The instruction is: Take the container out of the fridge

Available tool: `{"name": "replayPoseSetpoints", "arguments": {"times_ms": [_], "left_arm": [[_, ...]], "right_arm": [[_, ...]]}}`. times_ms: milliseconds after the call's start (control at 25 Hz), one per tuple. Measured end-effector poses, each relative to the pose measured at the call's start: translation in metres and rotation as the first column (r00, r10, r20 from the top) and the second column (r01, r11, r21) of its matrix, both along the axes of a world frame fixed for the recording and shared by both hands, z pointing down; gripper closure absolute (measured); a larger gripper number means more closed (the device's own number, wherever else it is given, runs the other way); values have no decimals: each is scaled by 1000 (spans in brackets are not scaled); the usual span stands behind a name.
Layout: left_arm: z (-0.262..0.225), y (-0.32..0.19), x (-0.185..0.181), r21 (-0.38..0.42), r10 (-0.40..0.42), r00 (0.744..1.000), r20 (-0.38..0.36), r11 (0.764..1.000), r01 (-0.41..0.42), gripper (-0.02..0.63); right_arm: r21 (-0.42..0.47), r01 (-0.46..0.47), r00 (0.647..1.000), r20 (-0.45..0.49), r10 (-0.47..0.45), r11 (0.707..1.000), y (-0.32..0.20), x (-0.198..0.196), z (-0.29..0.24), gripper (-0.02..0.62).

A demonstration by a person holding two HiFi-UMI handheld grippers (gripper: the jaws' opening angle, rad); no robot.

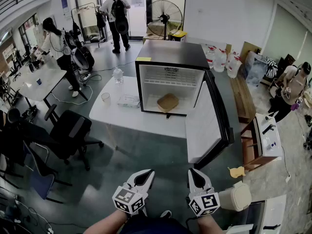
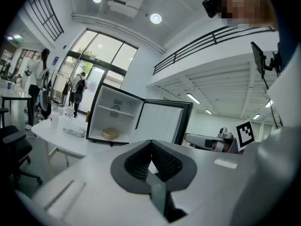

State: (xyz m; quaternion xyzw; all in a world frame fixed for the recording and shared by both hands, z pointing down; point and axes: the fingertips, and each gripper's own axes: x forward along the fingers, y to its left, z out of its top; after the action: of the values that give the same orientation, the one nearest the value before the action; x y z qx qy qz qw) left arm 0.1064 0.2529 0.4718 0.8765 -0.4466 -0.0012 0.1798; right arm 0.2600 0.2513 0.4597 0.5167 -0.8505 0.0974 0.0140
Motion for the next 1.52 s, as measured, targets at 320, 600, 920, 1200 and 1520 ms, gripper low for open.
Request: {"name": "replayPoseSetpoints", "arguments": {"times_ms": [320,600,920,1200,1520], "left_arm": [[-3,2,-55,33,-78,996,35,997,77,603],[-10,6,-55,55,-89,995,50,995,87,603],[-4,15,-63,50,-165,984,69,986,162,603],[-5,-14,-87,73,-212,973,90,976,206,601],[-10,-101,-117,129,-156,986,60,981,147,603]], "right_arm": [[-14,6,1000,-18,-6,1000,13,-28,8,589],[47,31,1000,1,-31,998,13,-37,-5,589],[39,64,998,6,-64,997,1,-32,7,589],[6,44,999,15,-45,999,-31,-39,8,588],[21,-74,997,-30,75,997,-97,-54,7,588]]}}
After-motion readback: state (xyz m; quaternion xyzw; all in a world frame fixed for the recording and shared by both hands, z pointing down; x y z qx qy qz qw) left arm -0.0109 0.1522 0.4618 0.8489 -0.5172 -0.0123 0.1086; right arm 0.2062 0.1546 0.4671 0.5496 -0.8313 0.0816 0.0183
